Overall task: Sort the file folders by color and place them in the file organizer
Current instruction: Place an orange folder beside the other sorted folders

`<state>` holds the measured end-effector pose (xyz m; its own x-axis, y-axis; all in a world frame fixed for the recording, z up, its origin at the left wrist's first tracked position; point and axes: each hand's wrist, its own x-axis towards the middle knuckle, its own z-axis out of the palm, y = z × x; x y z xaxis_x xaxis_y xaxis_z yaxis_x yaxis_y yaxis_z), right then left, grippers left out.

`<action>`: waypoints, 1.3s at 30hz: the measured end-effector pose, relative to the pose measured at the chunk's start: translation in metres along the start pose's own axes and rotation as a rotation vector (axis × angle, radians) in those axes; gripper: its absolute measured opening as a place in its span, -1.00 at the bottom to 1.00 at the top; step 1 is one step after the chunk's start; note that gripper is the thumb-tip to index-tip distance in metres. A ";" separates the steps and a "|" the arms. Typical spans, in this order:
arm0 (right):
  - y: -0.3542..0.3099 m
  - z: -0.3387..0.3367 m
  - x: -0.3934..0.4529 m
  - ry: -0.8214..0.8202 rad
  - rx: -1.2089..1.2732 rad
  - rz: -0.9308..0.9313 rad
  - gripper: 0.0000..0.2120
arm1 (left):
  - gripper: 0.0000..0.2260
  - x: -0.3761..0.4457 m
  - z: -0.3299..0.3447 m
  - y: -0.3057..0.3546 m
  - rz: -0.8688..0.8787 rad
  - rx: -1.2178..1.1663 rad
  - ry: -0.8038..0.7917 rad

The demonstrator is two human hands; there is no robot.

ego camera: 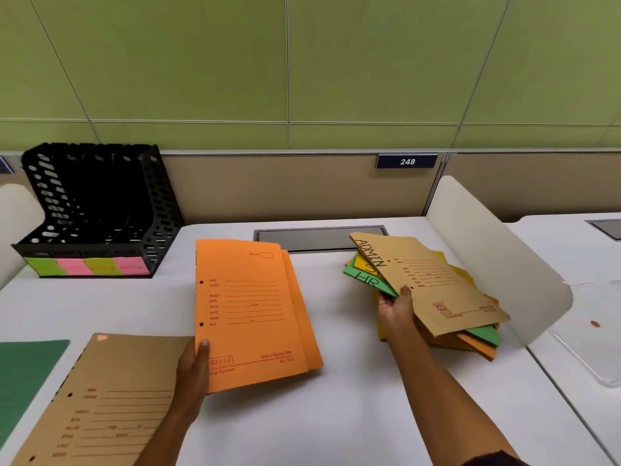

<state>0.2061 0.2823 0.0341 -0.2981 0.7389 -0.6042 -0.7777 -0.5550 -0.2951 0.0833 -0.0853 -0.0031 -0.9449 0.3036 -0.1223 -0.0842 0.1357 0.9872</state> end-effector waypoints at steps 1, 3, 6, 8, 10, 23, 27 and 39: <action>-0.002 -0.002 0.006 0.011 0.001 0.005 -0.57 | -0.69 0.001 0.002 -0.001 -0.008 0.005 0.000; -0.003 -0.006 0.017 0.031 0.016 0.023 -0.56 | -0.67 0.002 0.006 -0.002 -0.018 0.013 -0.004; 0.004 -0.012 0.031 0.025 0.044 0.073 -0.51 | -0.66 0.001 0.011 -0.005 -0.027 0.013 -0.015; 0.010 -0.020 0.038 0.019 0.005 0.110 -0.43 | -0.67 -0.001 0.014 -0.006 -0.030 0.017 -0.025; 0.014 -0.030 0.047 0.032 -0.067 0.151 -0.35 | -0.70 -0.003 0.015 -0.007 -0.029 0.030 -0.030; 0.060 -0.068 -0.030 -0.212 -1.214 0.166 -0.69 | -0.70 -0.008 0.014 -0.008 -0.019 0.054 -0.067; 0.076 -0.081 -0.057 -0.422 -1.487 0.145 -0.60 | -0.70 -0.015 0.012 -0.006 0.043 0.117 -0.086; 0.110 -0.125 -0.091 -0.456 -1.554 0.027 -0.62 | -0.50 -0.060 0.000 -0.004 0.347 0.597 0.080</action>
<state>0.2167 0.1061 -0.0355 -0.6526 0.6117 -0.4471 0.4274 -0.1900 -0.8838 0.1404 -0.1043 0.0006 -0.9081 0.3559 0.2206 0.3935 0.5457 0.7398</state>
